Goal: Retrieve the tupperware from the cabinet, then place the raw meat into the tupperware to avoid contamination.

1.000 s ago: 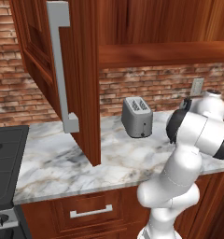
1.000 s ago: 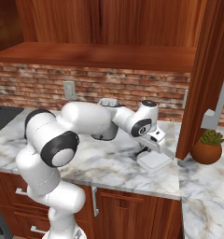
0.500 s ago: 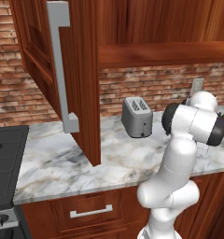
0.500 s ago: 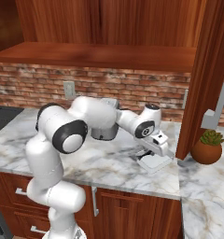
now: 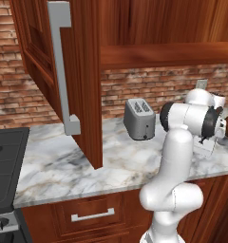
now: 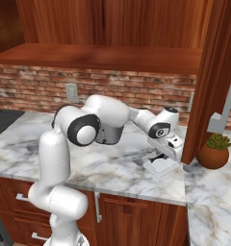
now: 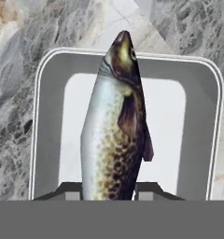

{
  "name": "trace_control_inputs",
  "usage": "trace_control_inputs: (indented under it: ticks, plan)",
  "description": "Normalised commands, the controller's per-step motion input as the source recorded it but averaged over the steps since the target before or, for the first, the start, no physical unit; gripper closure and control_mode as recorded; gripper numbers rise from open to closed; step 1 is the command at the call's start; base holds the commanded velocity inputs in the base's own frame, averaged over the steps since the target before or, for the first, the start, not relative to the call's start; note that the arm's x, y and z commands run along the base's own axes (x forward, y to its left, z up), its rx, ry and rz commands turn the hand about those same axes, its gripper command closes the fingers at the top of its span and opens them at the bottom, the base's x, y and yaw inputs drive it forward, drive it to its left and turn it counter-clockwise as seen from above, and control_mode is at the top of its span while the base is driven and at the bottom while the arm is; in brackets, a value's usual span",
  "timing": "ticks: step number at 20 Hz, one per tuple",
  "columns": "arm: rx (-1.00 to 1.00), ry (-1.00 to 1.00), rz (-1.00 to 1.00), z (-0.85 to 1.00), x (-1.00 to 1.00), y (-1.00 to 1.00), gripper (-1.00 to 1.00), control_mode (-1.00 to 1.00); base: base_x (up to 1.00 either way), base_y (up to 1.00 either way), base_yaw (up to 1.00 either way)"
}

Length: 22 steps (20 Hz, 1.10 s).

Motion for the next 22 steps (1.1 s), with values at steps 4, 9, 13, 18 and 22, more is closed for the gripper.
trace_control_inputs:
  ticks: [4,9,13,18,22]
  plan:
    - [0.00,0.06,-0.07,0.31,-0.04,-0.05,-1.00,-1.00,0.00,0.00,0.00]
    - [-0.04,-0.02,-0.05,0.47,-0.30,0.04,-1.00,-1.00,0.00,0.00,0.00]
    - [-0.13,-0.11,-0.02,0.34,-0.45,0.39,-1.00,-1.00,0.00,0.00,0.00]
    - [-0.21,-0.18,0.00,0.24,-0.55,0.62,-1.00,-1.00,0.00,0.00,0.00]
    - [-0.17,-0.31,0.00,0.30,-0.66,0.48,-1.00,-1.00,0.00,0.00,0.00]
